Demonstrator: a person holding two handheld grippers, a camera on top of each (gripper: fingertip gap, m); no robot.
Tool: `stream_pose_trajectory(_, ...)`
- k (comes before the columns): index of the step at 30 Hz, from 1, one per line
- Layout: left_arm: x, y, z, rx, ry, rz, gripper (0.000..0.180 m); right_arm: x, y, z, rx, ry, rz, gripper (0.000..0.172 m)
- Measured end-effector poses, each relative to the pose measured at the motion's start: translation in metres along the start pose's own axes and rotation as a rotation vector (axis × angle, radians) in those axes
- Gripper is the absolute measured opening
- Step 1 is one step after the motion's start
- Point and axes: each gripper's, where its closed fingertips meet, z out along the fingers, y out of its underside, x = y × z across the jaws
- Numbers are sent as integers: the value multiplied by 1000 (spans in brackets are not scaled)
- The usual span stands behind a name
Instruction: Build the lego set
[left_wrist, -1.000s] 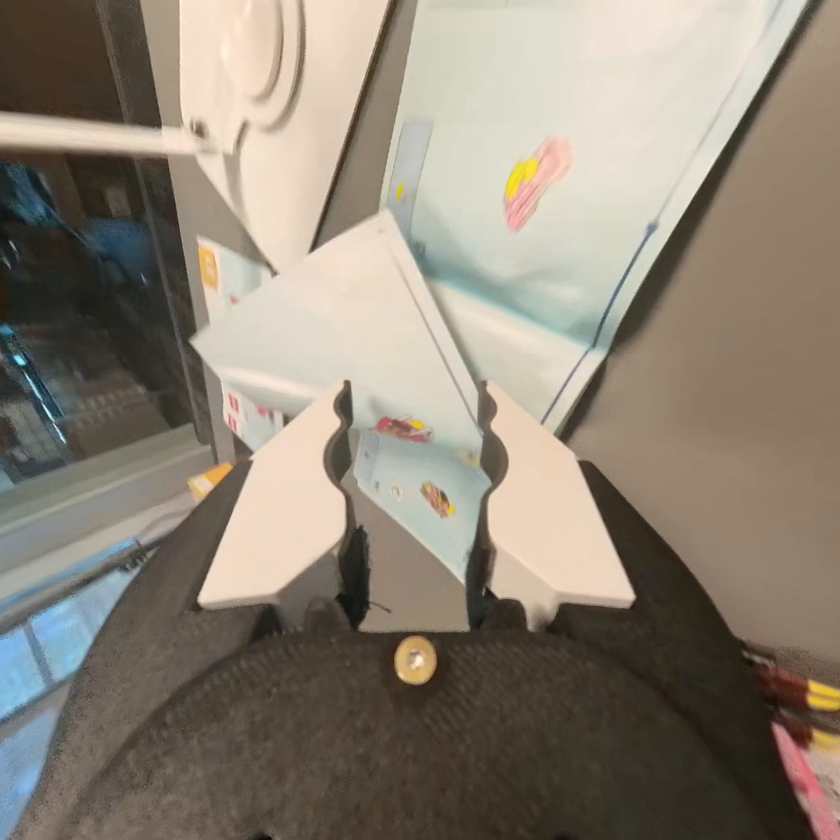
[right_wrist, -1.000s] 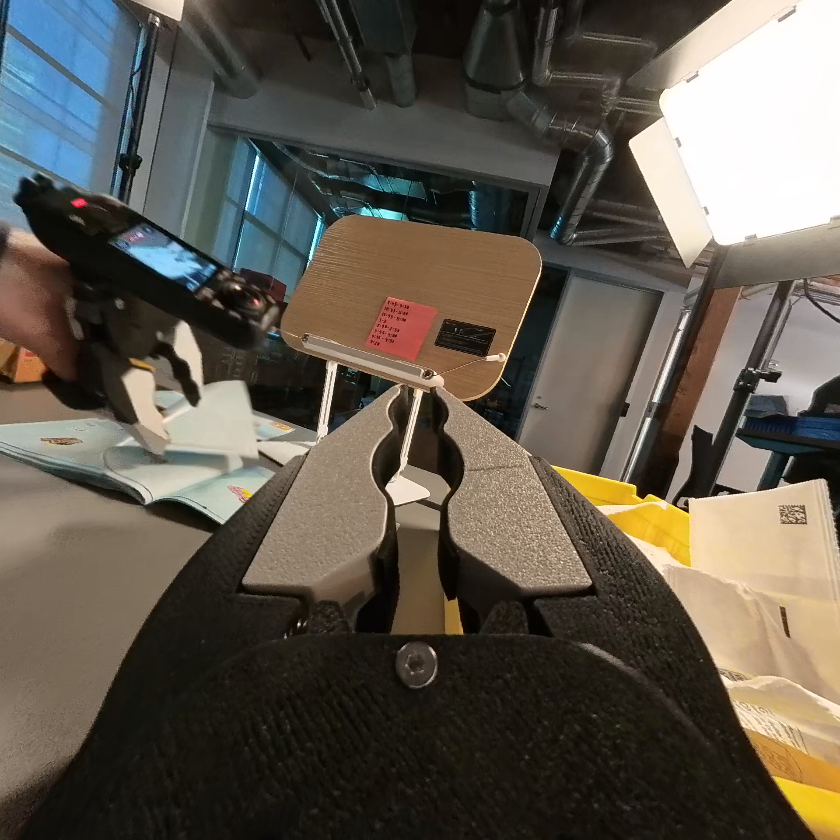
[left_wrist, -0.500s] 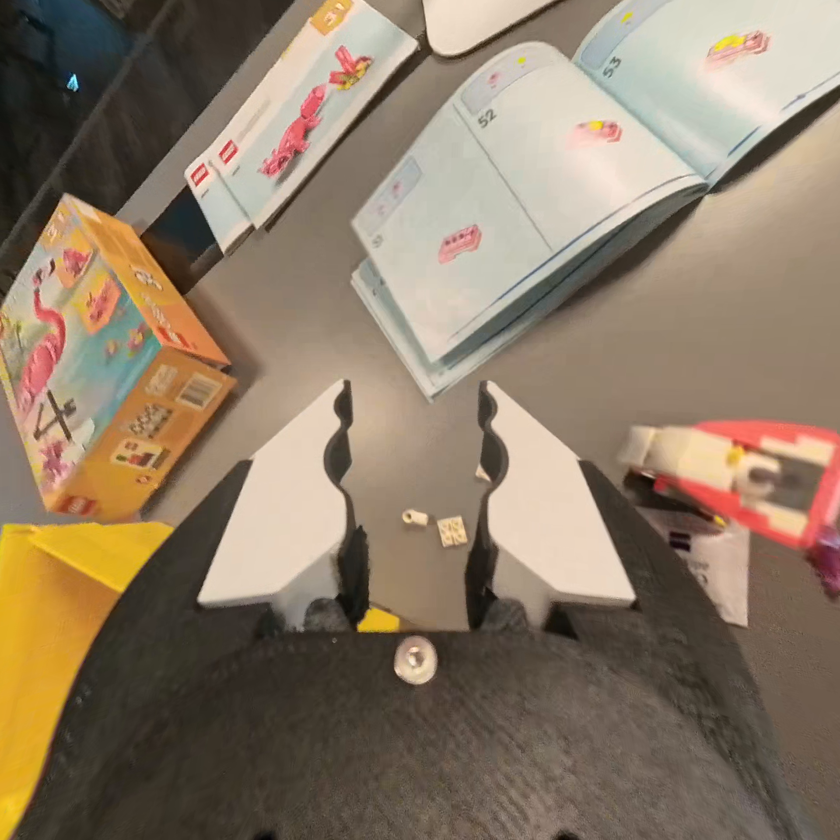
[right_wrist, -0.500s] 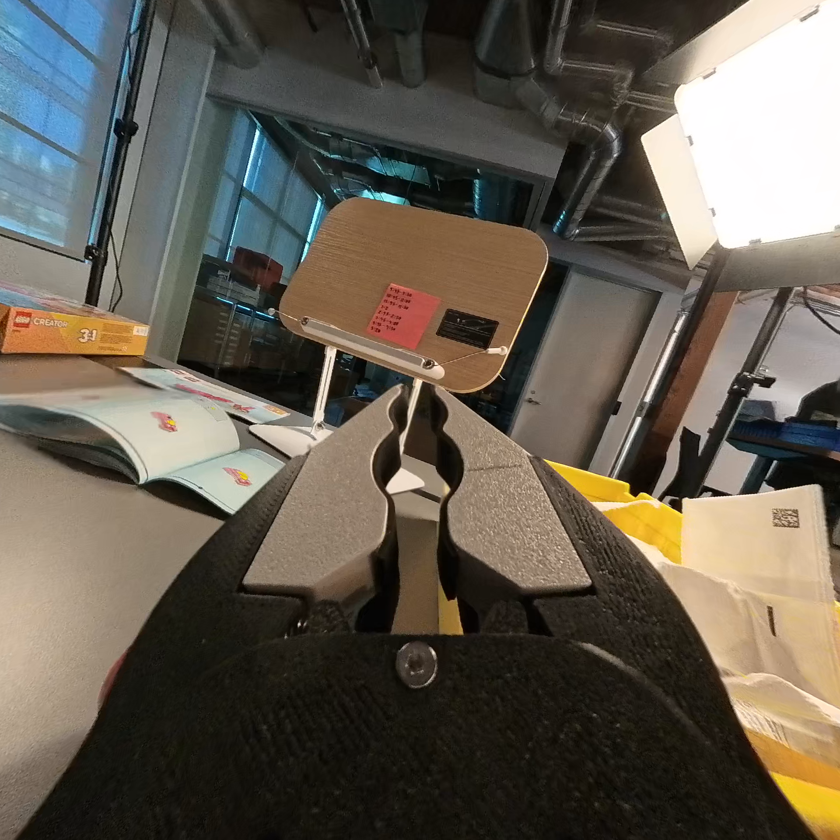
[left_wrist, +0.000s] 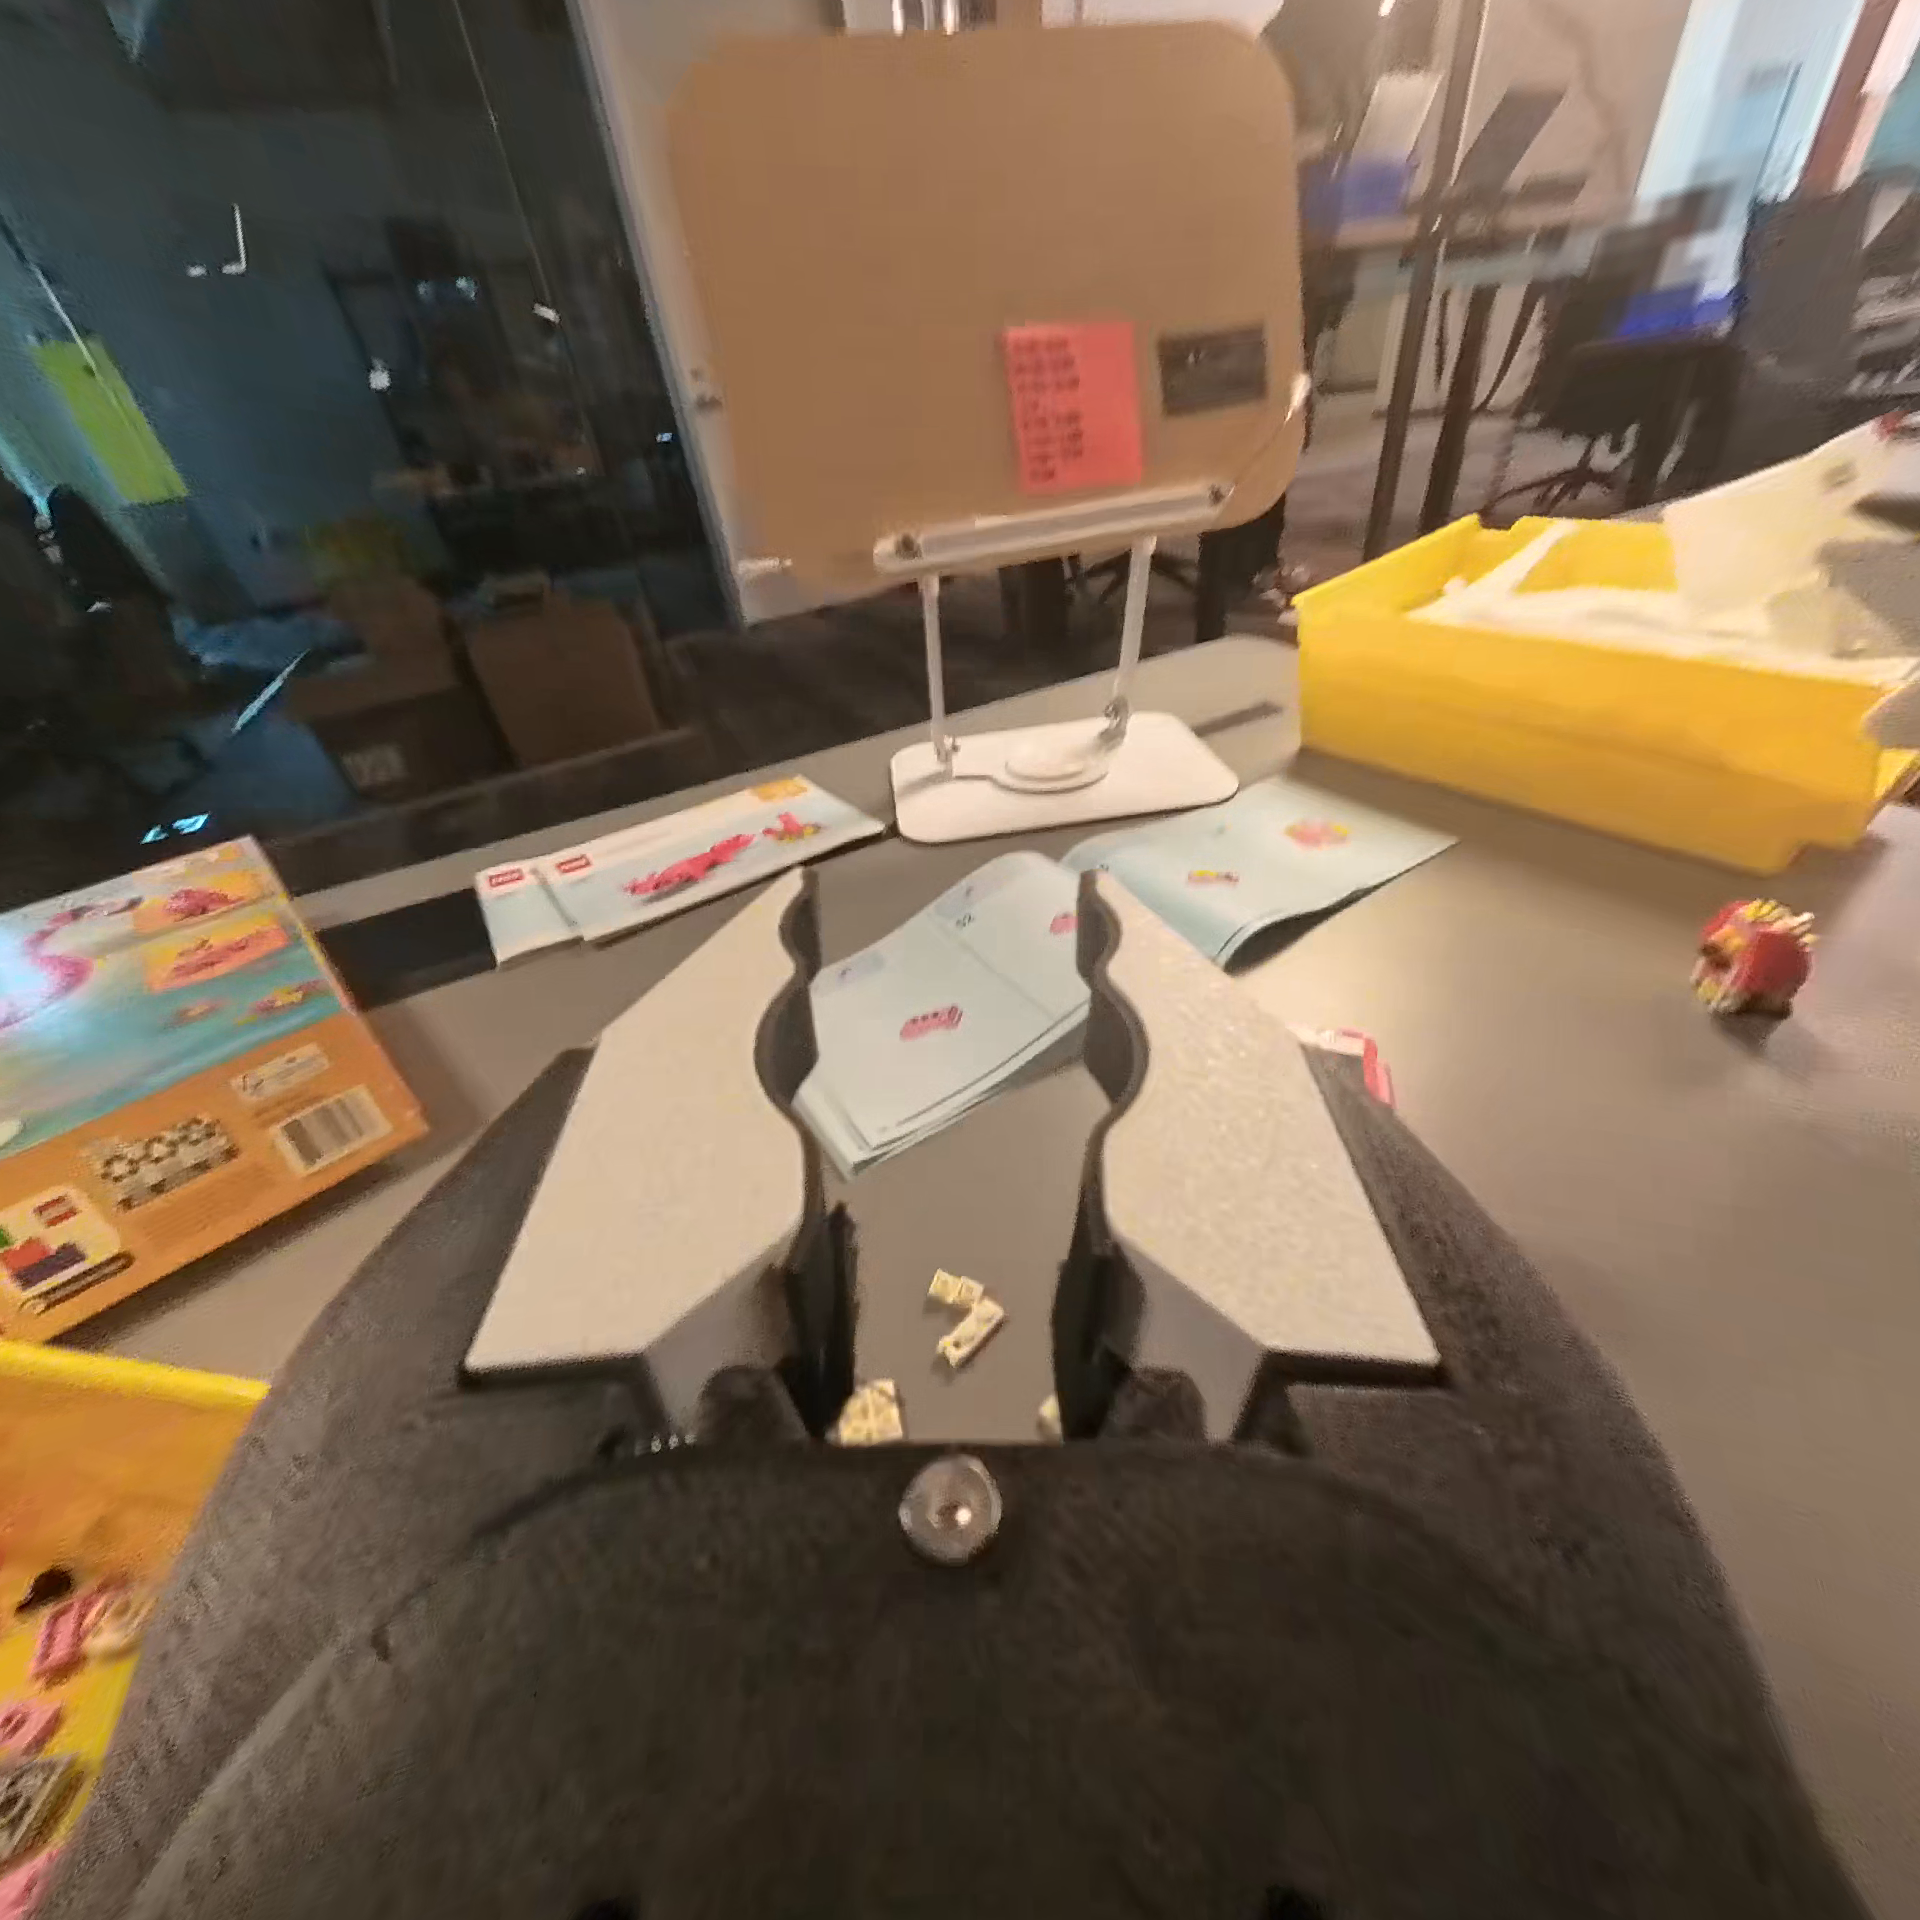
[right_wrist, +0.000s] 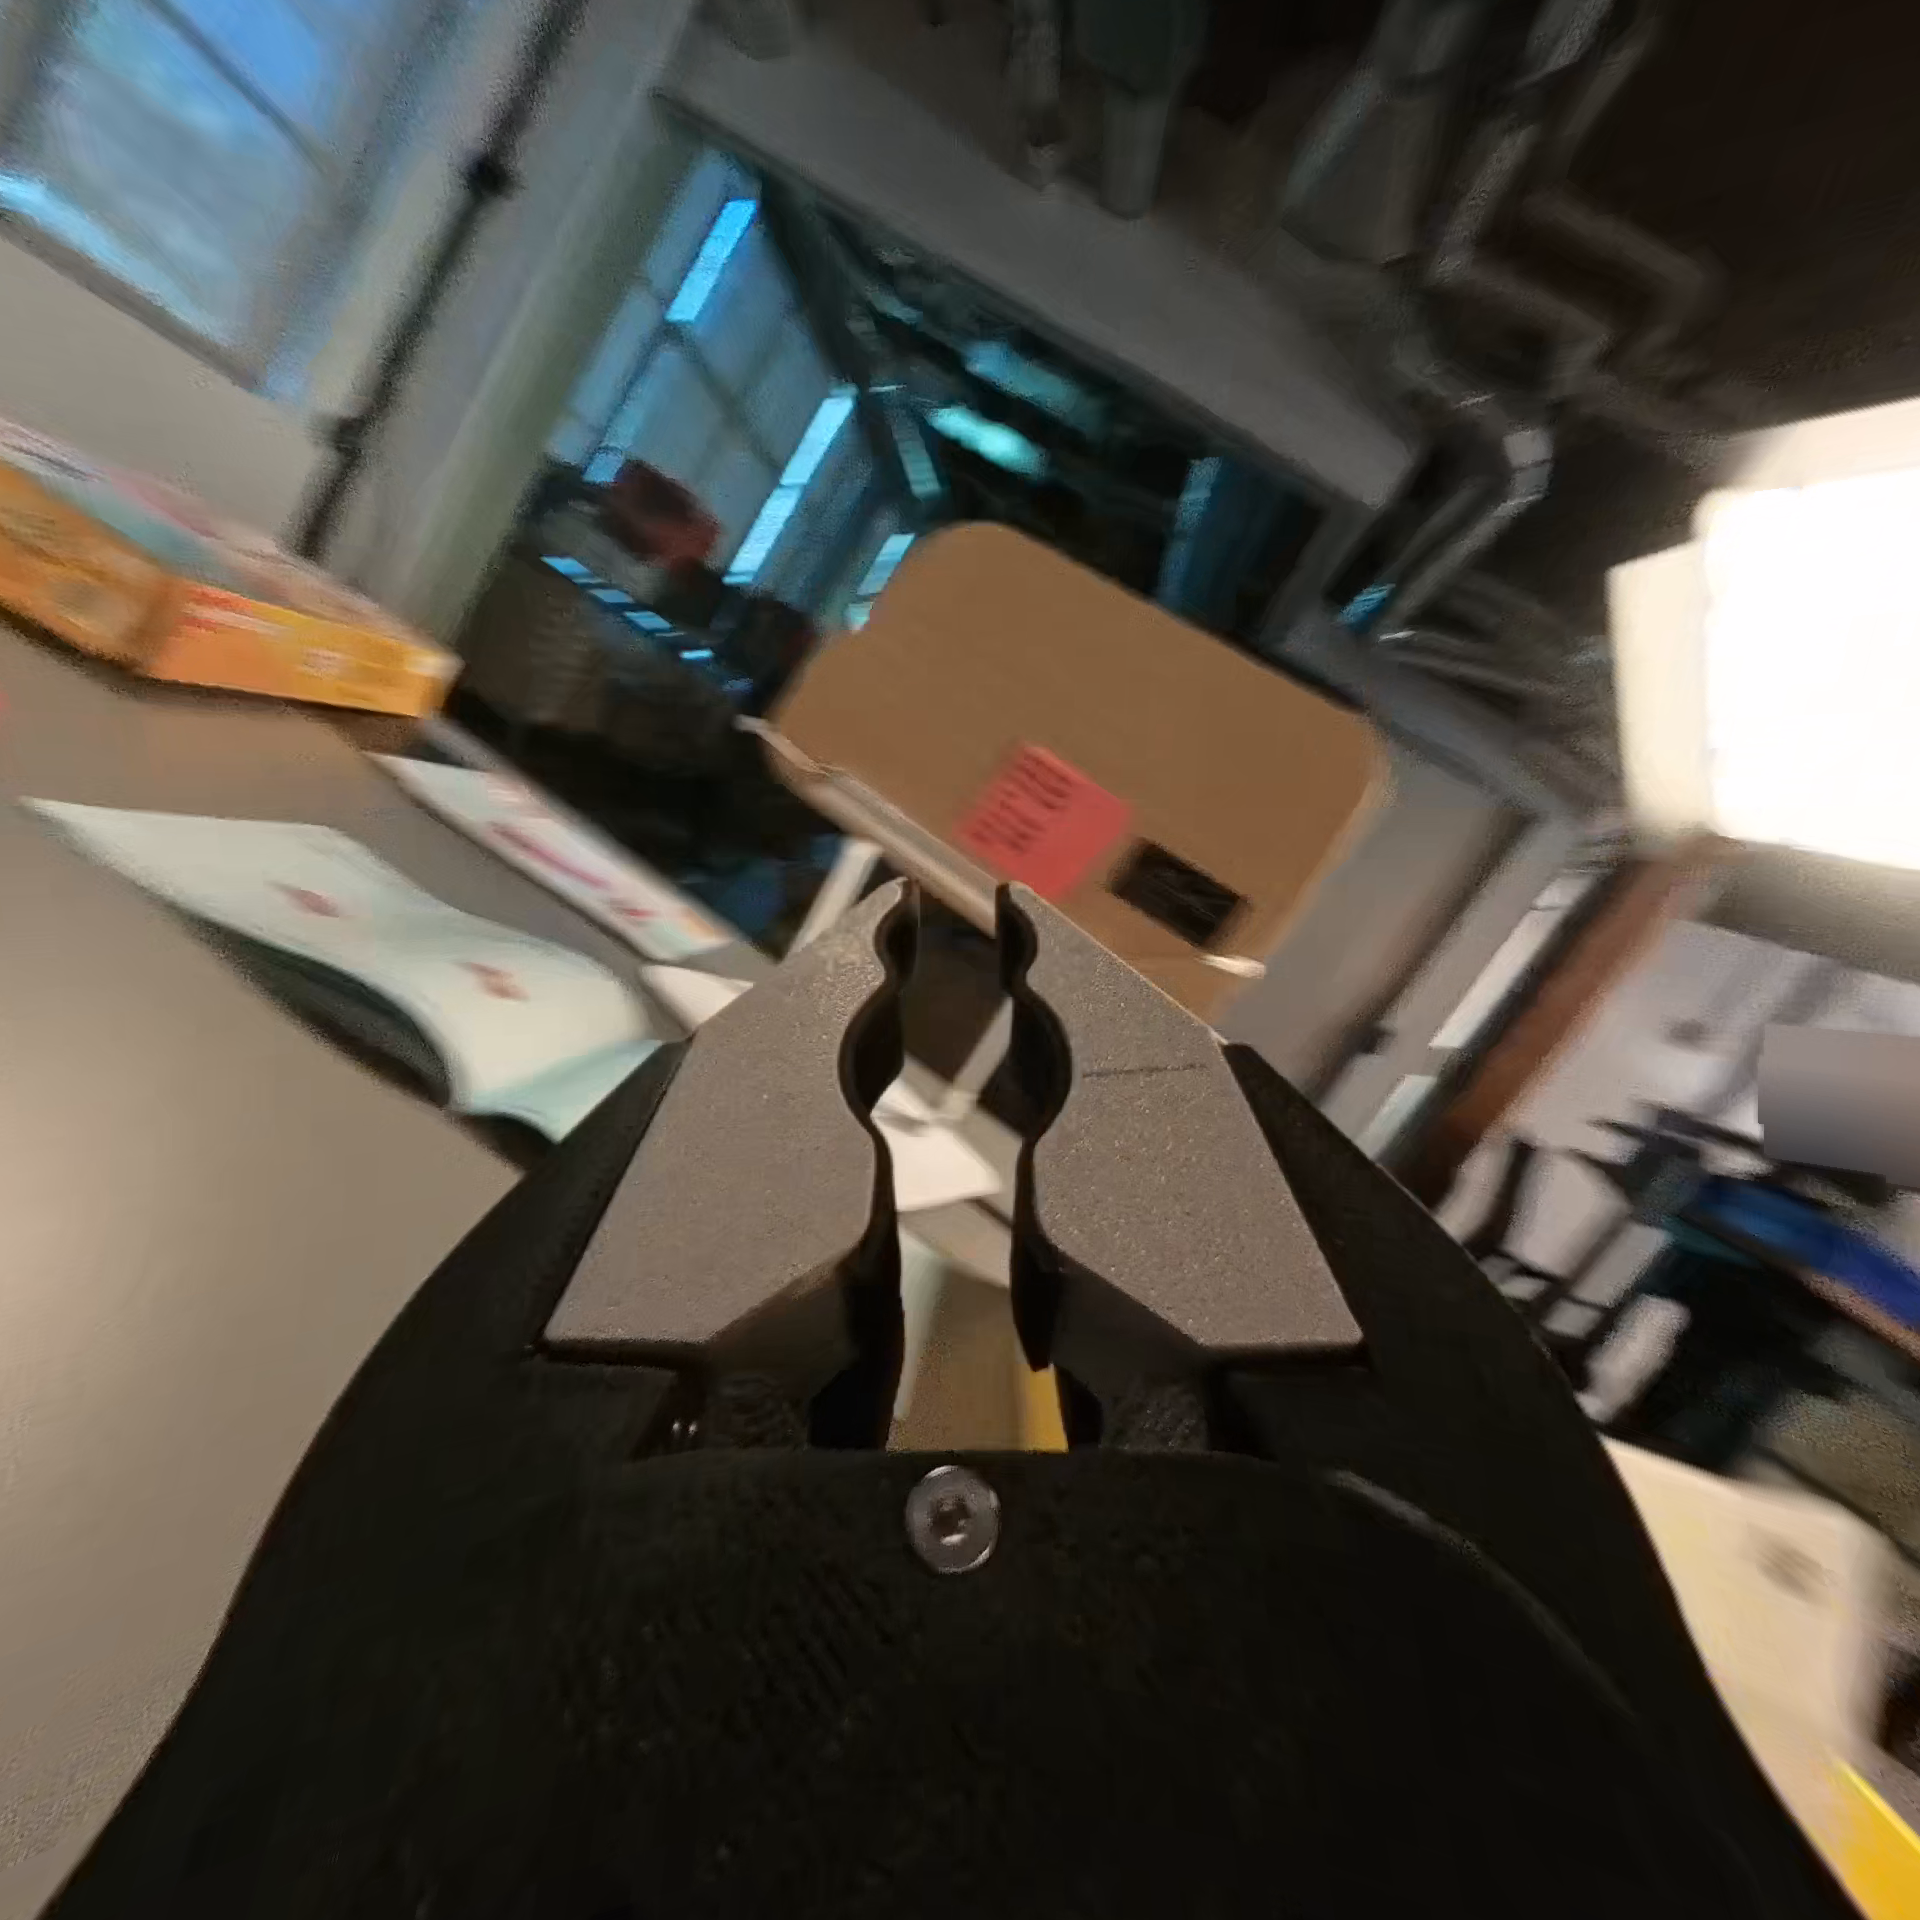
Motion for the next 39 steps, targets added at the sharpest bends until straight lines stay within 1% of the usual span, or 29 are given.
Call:
stream_pose_trajectory(1,-1,-3,1,19,14,-11,47,-21,-12,10,-22,-95,35,13)
stream_pose_trajectory(2,-1,-4,3,28,31,-20,47,-45,-17,22,-75,-203,61,17)
stream_pose_trajectory(3,-3,-5,6,33,42,-27,47,-69,-15,35,-152,-310,69,20)
stream_pose_trajectory(5,-7,-5,12,56,59,-42,47,-116,4,54,-333,-508,48,29)
stream_pose_trajectory(6,-8,-5,15,76,69,-53,46,-133,15,63,-402,-569,27,32)
stream_pose_trajectory(8,-6,-1,19,108,101,-68,45,-158,33,81,-477,-632,-36,34)
stream_pose_trajectory(11,-7,10,18,136,102,-71,43,-183,52,102,-506,-682,-159,34)
stream_pose_trajectory(13,-8,14,16,154,107,-85,41,-197,66,106,-549,-738,-230,34)
stream_pose_trajectory(16,-10,15,16,149,108,-106,41,-206,85,105,-603,-792,-345,33)
stream_pose_trajectory(20,-10,16,15,147,116,-122,41,-206,94,107,-603,-785,-444,30)
stream_pose_trajectory(24,-9,18,16,138,122,-119,41,-205,90,111,-562,-752,-470,26)
stream_pose_trajectory(30,-6,18,16,135,142,-121,41,-202,91,113,-547,-687,-484,12)
stream_pose_trajectory(33,0,20,17,127,160,-112,41,-198,94,114,-560,-579,-454,0)
stream_pose_trajectory(39,19,31,24,76,226,-99,41,-180,96,113,-575,-295,-226,0)
